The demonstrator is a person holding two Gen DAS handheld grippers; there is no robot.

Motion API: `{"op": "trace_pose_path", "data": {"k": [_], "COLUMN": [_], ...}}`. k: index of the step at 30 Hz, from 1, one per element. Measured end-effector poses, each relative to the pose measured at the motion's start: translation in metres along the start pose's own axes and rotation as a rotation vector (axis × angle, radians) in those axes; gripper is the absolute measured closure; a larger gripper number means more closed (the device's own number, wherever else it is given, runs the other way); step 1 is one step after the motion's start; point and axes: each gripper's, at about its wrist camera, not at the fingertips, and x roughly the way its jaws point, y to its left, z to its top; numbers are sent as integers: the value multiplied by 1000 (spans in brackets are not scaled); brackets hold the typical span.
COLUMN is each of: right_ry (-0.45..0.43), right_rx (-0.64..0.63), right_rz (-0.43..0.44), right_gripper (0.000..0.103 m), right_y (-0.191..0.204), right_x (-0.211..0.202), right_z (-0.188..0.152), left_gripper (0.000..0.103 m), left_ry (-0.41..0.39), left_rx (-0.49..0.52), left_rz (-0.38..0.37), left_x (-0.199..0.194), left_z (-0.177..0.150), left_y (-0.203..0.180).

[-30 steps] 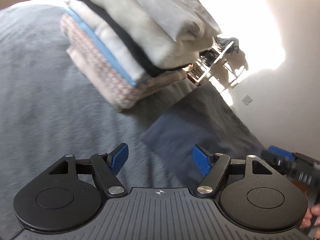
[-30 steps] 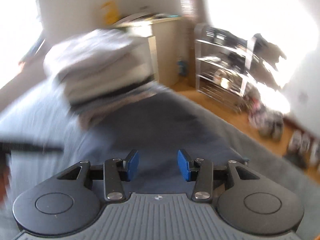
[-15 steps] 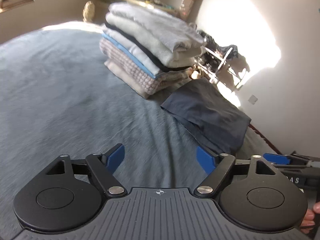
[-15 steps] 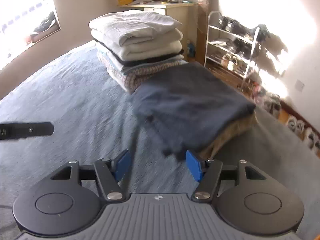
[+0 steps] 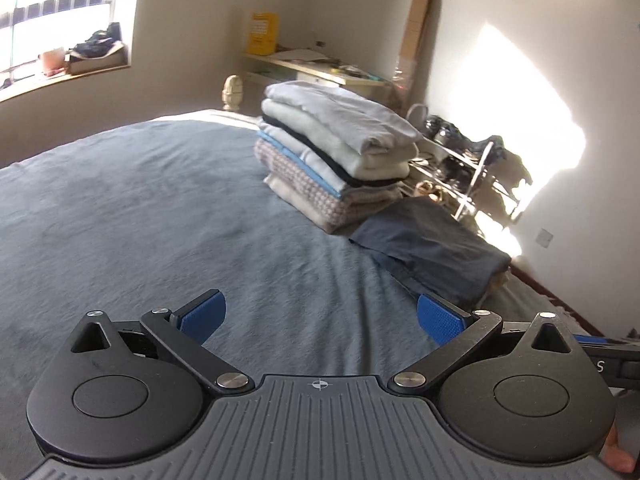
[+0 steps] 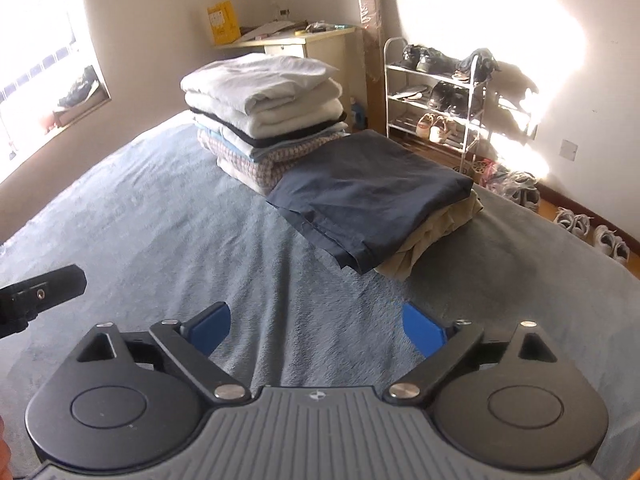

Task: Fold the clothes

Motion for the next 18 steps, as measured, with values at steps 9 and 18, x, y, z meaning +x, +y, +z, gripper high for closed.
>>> {"op": "trace_pose_path", "data": {"k": [9, 18], "right_ry": [-23, 13], "right_rx": [38, 43], "right_rz": [-20, -116], "right_gripper": [2, 1], "right_y": [-3, -5], "right_x": [-22, -16], "right_z": [-8, -27], "left_gripper": [0, 0], "left_ry": [75, 169], "left_rx": [-5, -9], "left_rz": [33, 116], "left_x": [-1, 10], "left_z": [2, -16], "left_y": [-19, -22]}}
